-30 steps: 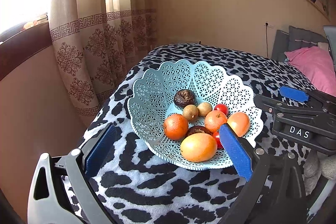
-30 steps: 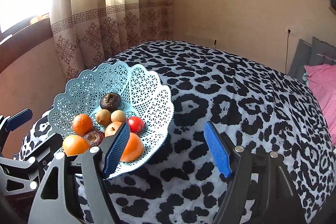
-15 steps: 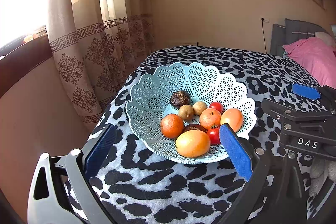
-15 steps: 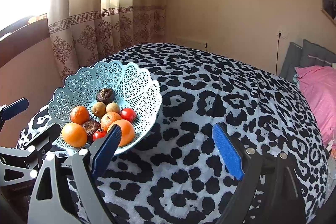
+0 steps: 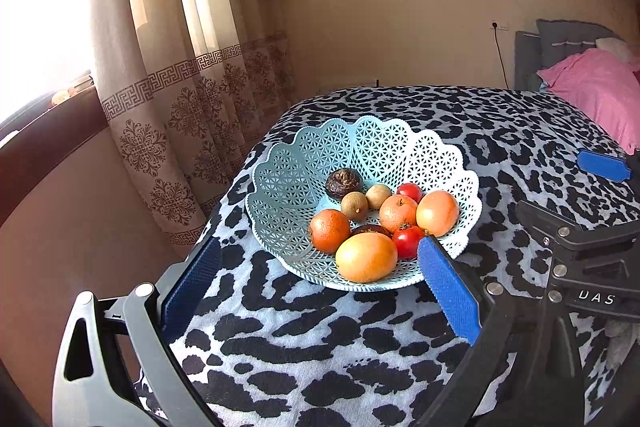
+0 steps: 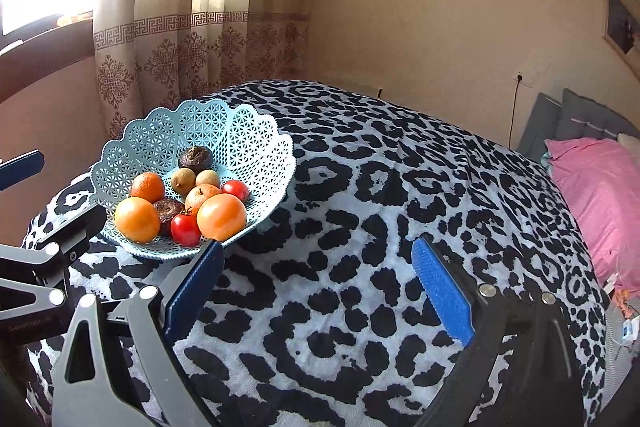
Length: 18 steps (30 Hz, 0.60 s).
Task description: Organize fruits
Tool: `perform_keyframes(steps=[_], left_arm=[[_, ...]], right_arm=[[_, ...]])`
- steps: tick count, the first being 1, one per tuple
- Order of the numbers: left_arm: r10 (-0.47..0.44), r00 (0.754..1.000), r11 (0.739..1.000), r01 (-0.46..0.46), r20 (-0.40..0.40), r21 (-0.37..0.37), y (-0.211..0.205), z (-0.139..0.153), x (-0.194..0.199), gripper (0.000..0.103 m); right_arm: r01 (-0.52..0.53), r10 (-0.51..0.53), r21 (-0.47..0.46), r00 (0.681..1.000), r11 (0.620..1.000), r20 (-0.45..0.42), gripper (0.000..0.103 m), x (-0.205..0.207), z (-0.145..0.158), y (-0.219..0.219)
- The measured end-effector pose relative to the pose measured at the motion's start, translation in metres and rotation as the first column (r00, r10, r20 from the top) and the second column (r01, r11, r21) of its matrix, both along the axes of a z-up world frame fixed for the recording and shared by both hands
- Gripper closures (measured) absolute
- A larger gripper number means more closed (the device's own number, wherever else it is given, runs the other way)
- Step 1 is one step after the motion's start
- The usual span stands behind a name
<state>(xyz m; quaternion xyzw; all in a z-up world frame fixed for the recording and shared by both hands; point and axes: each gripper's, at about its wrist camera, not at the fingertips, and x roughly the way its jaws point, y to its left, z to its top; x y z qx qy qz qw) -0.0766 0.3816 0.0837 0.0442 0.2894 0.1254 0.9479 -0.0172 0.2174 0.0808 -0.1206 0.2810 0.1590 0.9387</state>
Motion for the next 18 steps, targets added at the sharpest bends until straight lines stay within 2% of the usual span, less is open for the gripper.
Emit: perform_keyframes(steps=[4,18], left_arm=[[-0.001,1.000,1.000,0.001,-0.003,0.010,-0.002,-0.001,-0.004,0.003],[0.027,0.999,0.998,-0.026,-0.017,0.051,-0.001,-0.005,-0.011,0.003]], right_arm=[[-0.005,0.005,-0.037,1.000,0.999,0.005,0.006,-0.007,-0.002,0.003],[-0.028,0.027,-0.040,1.000,0.999,-0.009,0.005,-0.017,-0.009,0.006]])
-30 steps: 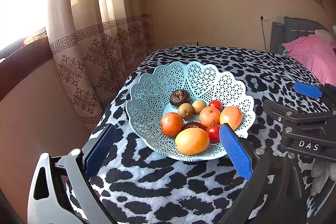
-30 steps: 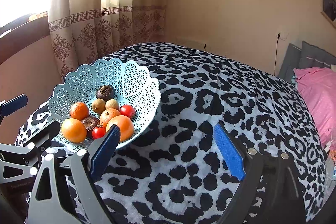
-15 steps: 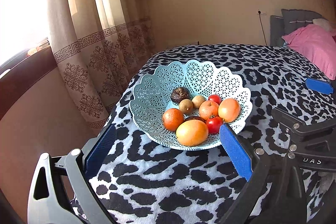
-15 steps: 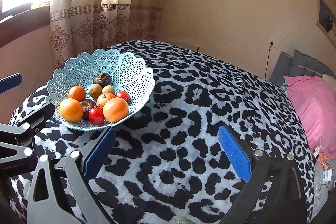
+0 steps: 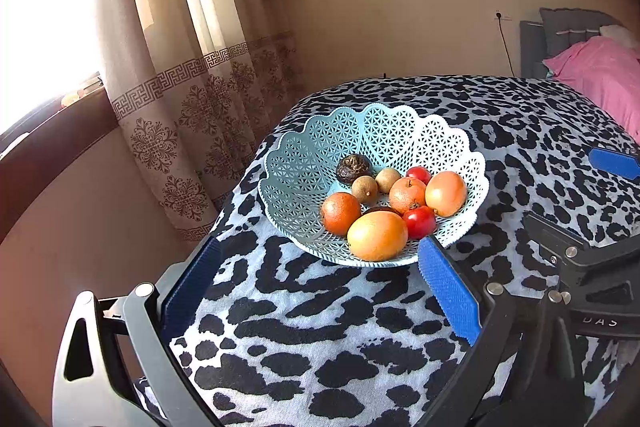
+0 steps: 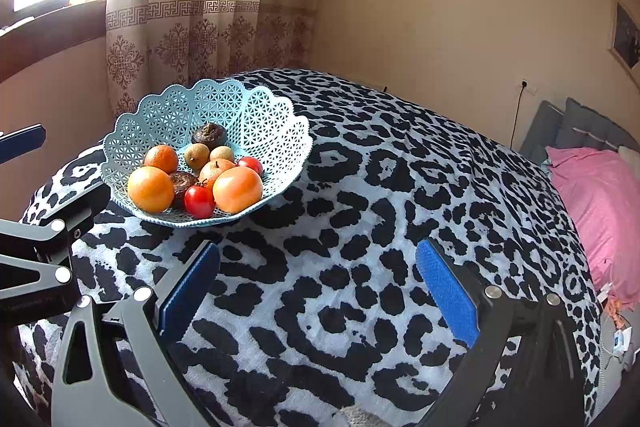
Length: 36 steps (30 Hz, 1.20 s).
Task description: Organize fruits
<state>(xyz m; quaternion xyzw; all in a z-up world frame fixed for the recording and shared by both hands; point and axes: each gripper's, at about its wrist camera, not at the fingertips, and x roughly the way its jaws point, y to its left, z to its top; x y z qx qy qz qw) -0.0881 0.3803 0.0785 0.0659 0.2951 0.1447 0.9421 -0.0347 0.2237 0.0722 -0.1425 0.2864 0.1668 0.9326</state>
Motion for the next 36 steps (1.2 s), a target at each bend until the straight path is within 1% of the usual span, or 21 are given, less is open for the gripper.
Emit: perform_keyframes(steps=[3,14,19,36], left_arm=[[0.006,1.000,1.000,-0.006,0.003,0.019,0.000,0.000,-0.002,0.003],[0.011,1.000,1.000,-0.011,0.002,0.021,0.000,0.000,-0.001,0.003],[0.013,1.000,1.000,-0.013,0.001,0.019,0.002,-0.001,-0.001,0.003],[0.026,1.000,0.999,-0.025,-0.006,0.026,0.005,-0.005,0.003,0.003]], right_arm=[[0.004,-0.004,-0.008,1.000,1.000,0.006,0.005,-0.001,0.000,0.001],[0.000,0.001,-0.011,0.999,1.000,0.033,0.005,-0.005,0.004,0.004],[-0.009,0.011,-0.041,0.998,0.999,0.054,0.005,-0.009,0.003,0.010],[-0.029,0.031,-0.043,0.999,0.999,0.032,0.005,-0.003,-0.004,0.015]])
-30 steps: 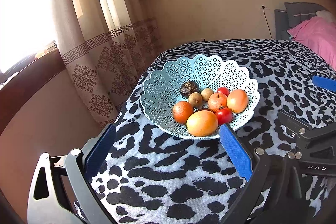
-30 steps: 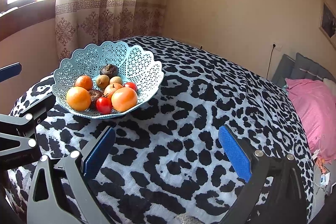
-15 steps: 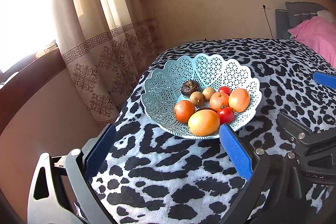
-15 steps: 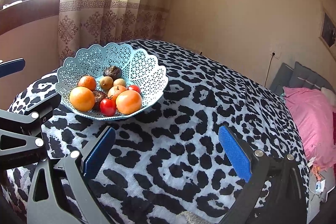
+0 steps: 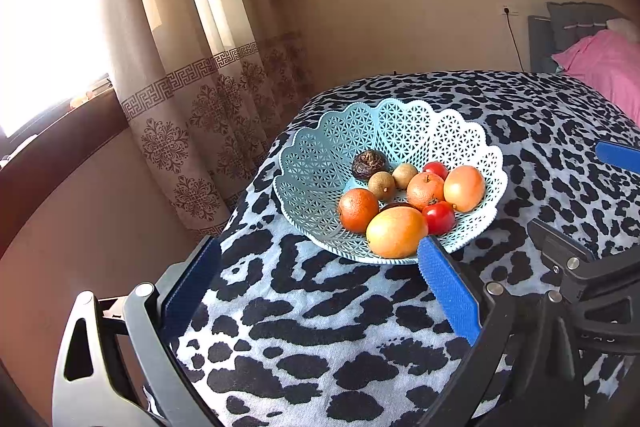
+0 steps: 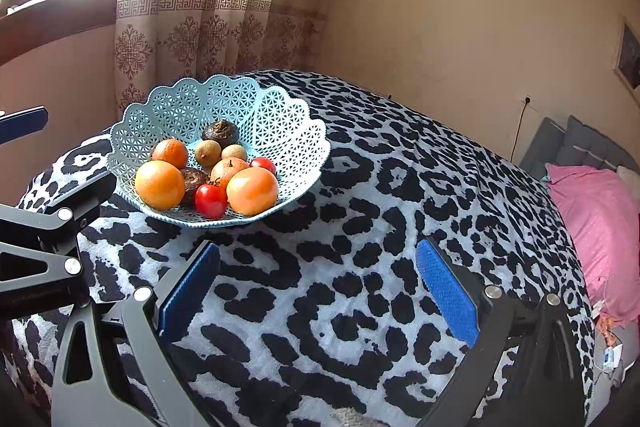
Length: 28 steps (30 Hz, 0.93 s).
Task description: Organize fruits
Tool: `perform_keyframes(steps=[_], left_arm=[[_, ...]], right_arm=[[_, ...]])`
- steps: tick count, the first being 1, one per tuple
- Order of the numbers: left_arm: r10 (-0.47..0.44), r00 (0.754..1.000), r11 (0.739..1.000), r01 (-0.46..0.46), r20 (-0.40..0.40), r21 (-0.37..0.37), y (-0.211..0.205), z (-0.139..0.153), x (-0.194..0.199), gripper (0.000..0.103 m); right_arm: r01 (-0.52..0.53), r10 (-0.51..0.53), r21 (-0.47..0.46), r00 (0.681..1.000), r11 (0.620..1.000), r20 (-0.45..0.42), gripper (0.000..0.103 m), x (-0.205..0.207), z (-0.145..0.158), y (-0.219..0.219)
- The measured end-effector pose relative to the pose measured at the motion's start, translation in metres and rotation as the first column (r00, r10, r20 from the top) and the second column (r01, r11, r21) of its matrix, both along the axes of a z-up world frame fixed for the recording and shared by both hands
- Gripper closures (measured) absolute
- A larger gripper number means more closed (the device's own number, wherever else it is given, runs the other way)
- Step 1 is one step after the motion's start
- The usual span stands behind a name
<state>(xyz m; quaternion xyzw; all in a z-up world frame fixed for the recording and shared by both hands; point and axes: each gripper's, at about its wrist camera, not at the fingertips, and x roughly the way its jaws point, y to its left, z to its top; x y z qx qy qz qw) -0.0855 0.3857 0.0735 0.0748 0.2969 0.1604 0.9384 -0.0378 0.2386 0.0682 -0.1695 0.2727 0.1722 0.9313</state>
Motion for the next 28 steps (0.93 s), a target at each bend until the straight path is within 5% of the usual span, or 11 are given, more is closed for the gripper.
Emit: perform_keyframes(steps=[16,28], left_arm=[[-0.002,1.000,1.000,0.002,-0.001,0.008,-0.003,-0.002,0.000,0.003],[-0.024,0.999,0.999,0.023,-0.024,-0.041,-0.021,0.000,-0.002,0.003]], right_arm=[[-0.021,0.021,0.016,1.000,1.000,-0.004,0.005,-0.001,-0.002,-0.002],[0.118,-0.113,0.040,0.988,0.992,-0.110,0.005,0.015,-0.003,-0.056]])
